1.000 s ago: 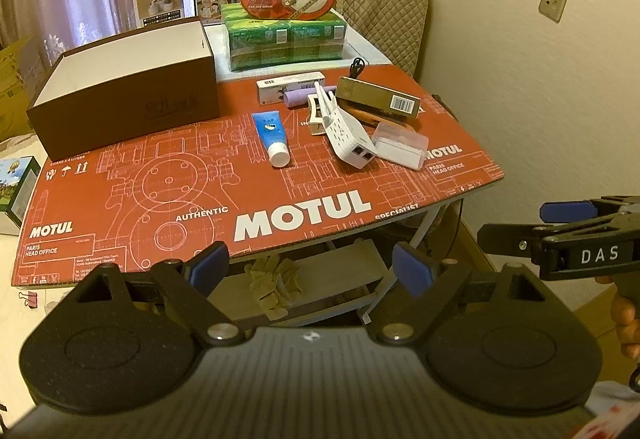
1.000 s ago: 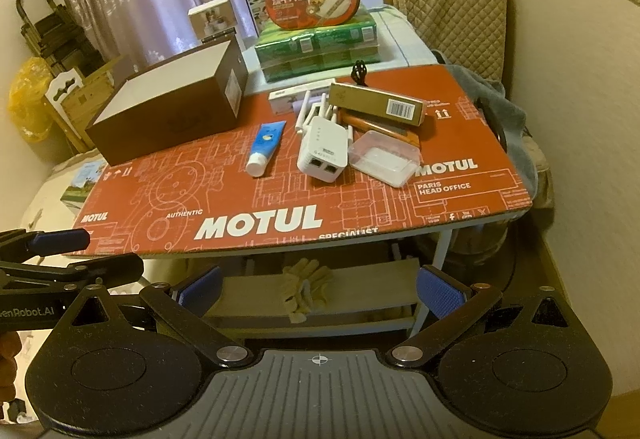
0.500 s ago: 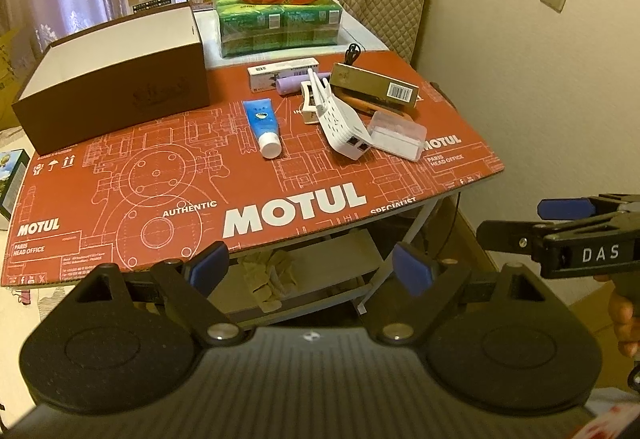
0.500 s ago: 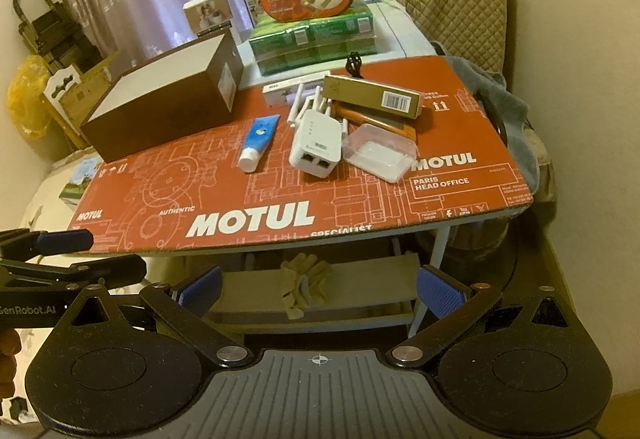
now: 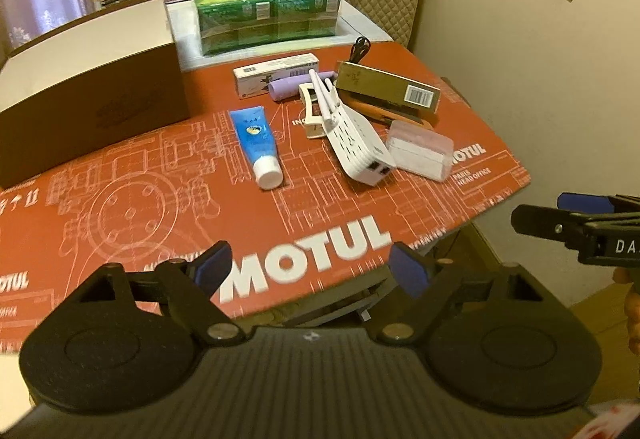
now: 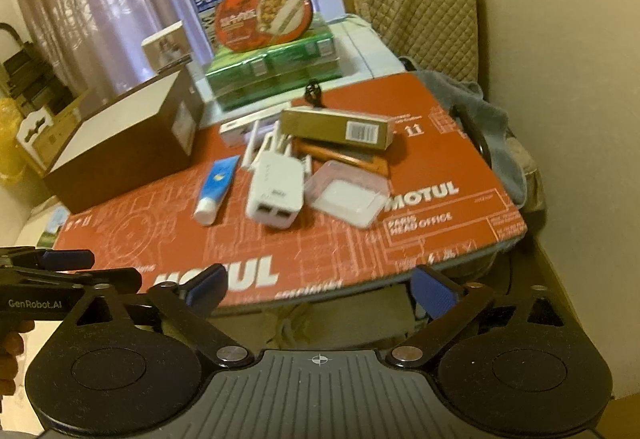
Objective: Organize rigid objects
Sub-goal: 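Reach the left tool to the blue tube while the right tool reaches the clear box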
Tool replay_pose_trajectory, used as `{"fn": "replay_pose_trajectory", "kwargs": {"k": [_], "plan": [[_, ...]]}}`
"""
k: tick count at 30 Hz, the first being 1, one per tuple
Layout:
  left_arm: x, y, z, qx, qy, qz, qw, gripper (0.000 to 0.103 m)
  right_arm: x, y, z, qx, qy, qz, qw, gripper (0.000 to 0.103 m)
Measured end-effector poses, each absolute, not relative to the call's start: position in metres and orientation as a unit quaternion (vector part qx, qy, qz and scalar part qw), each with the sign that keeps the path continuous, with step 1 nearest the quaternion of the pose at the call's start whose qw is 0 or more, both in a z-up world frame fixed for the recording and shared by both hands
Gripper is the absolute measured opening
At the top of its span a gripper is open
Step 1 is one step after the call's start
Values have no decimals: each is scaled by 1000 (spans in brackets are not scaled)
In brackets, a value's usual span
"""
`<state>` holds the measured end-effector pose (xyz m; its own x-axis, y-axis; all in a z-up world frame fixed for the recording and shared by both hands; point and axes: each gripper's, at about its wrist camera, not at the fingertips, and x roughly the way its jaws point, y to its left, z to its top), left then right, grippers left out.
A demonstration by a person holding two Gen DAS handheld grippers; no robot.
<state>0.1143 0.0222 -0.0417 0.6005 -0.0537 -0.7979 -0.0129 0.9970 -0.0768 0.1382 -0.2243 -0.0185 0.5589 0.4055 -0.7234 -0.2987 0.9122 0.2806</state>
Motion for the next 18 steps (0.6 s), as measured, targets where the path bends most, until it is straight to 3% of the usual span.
{"fn": "replay_pose_trajectory", "kwargs": {"k": [7,18], "plan": [[168,43,-62,-25,466,-22,884,80,180,-214,-36,53,420,188,886,85],[232,60,-96,-12,492,-38,870,60,231,-196,-54,49,440,161,882,85]]}}
